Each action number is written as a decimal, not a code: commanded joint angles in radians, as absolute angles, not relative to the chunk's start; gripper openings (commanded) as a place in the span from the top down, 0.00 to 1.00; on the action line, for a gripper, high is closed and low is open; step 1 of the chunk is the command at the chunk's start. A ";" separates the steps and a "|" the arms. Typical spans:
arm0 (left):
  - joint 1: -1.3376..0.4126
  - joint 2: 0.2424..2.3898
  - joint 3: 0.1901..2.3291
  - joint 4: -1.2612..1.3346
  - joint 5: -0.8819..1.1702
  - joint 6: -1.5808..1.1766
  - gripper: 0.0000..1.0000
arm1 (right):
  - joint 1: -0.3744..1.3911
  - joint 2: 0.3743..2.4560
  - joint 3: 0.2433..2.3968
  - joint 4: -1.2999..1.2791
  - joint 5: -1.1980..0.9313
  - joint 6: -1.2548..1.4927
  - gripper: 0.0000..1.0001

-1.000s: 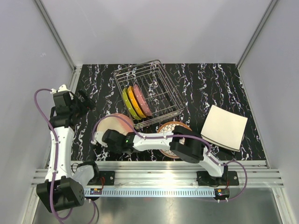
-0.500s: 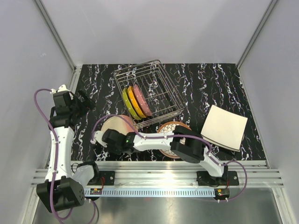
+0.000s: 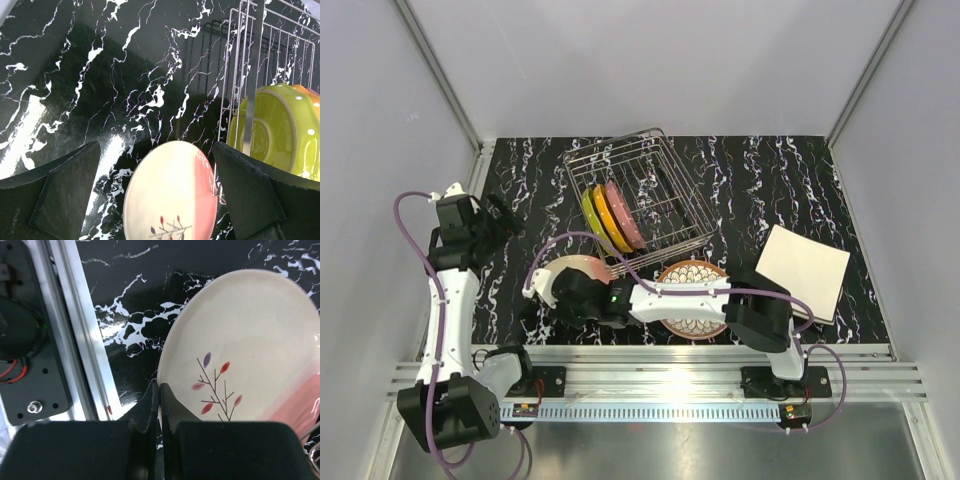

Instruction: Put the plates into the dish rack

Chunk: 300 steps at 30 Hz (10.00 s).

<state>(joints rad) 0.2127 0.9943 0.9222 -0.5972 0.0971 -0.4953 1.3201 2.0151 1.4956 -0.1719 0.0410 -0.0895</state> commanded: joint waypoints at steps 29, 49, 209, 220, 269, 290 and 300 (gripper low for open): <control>0.183 0.842 0.534 -0.540 0.328 -0.773 0.01 | 1.321 1.796 1.368 0.072 0.149 -0.061 1.00; 0.146 0.862 0.428 -0.252 0.377 -0.933 0.81 | 1.321 1.781 1.362 0.069 0.129 -0.028 1.00; 0.100 0.769 0.894 -0.518 -0.006 -0.449 0.01 | 1.138 1.816 1.559 0.129 0.672 -0.034 1.00; 0.100 0.772 0.893 -0.517 -0.005 -0.449 0.01 | 1.121 1.835 1.540 0.126 0.634 0.020 1.00; 0.101 0.764 0.884 -0.511 -0.005 -0.446 0.01 | 1.106 1.882 1.592 -0.244 0.525 0.154 1.00; 0.101 0.775 0.887 -0.508 0.024 -0.449 0.01 | 1.121 1.845 1.577 -0.202 0.417 0.143 1.00; 0.103 0.784 0.888 -0.505 0.034 -0.453 0.01 | 1.175 1.812 1.695 -0.218 0.488 0.043 1.00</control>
